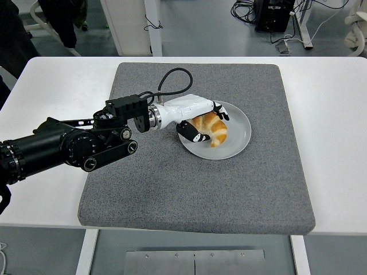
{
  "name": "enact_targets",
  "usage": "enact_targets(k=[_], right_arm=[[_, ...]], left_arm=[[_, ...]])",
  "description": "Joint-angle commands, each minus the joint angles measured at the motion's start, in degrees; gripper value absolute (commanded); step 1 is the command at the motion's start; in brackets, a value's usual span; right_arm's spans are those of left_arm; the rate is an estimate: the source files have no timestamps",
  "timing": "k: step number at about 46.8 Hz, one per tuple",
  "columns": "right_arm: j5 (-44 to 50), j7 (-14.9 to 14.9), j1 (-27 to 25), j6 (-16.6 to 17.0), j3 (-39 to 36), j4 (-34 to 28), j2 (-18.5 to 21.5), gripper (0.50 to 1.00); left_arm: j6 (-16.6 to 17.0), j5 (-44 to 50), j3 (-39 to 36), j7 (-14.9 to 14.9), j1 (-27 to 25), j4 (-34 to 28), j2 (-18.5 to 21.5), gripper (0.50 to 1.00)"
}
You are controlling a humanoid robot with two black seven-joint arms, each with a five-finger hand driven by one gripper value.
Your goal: Place the bread on the plate
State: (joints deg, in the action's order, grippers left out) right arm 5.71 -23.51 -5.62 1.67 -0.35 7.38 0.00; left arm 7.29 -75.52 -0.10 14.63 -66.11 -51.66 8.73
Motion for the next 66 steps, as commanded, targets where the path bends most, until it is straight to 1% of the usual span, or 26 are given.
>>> enact_targets(k=[1, 10, 14, 26, 31, 33, 37, 40, 43, 51, 54, 59, 63, 66], right_arm=[[0.0, 0.05, 0.0, 0.0, 0.0, 0.0, 0.0, 1.0], [0.0, 0.05, 0.0, 0.0, 0.0, 0.0, 0.0, 1.0], [0.0, -0.04, 0.0, -0.08, 0.0, 0.0, 0.0, 1.0], [0.0, 0.05, 0.0, 0.0, 0.0, 0.0, 0.0, 1.0], [0.0, 0.05, 0.0, -0.08, 0.0, 0.0, 0.0, 1.0], [0.0, -0.04, 0.0, 0.0, 0.0, 0.0, 0.0, 1.0], [0.0, 0.05, 0.0, 0.0, 0.0, 0.0, 0.0, 1.0], [0.0, 0.05, 0.0, 0.0, 0.0, 0.0, 0.0, 1.0], [0.0, -0.04, 0.0, -0.08, 0.0, 0.0, 0.0, 1.0], [0.0, 0.05, 0.0, 0.0, 0.0, 0.0, 0.0, 1.0], [0.0, -0.04, 0.0, 0.0, 0.0, 0.0, 0.0, 1.0], [0.0, 0.05, 0.0, 0.0, 0.0, 0.0, 0.0, 1.0], [0.0, -0.04, 0.0, 0.0, 0.0, 0.0, 0.0, 1.0], [0.0, -0.04, 0.0, -0.08, 0.0, 0.0, 0.0, 1.0]], left_arm=[[0.0, 0.02, -0.07, -0.04, 0.2, 0.59, -0.38, 0.686], [0.0, -0.06, -0.07, 0.05, 0.63, 1.56, -0.65, 0.692], [0.0, -0.06, -0.07, 0.05, 0.99, 1.56, -0.65, 0.705], [0.0, 0.2, -0.07, -0.04, 1.51, 1.47, -0.65, 0.811], [-0.08, 0.46, -0.07, -0.3, 1.51, 1.47, -0.65, 0.892], [-0.08, 0.81, 0.01, -0.39, 1.51, 1.47, -0.65, 0.916], [-0.43, 3.27, 0.01, -0.39, 1.43, 1.47, -0.47, 0.922], [-1.05, 6.34, 0.01, -0.39, 1.25, 1.47, -0.29, 0.94], [-2.28, 9.24, 0.19, -0.39, 1.08, 1.38, 0.06, 0.955], [-5.97, 18.03, 2.3, 0.05, 0.64, 1.38, 1.11, 0.963], [-6.85, 20.41, 3.35, 0.13, 0.55, 1.38, 1.99, 0.964], [-7.12, 21.91, 5.81, 0.05, 0.55, 1.38, 2.43, 0.965], [-7.55, 22.87, 8.79, -0.22, 0.55, 1.38, 3.04, 0.965], [-8.61, 24.28, 11.52, -0.39, 0.55, 1.38, 3.66, 0.965]])
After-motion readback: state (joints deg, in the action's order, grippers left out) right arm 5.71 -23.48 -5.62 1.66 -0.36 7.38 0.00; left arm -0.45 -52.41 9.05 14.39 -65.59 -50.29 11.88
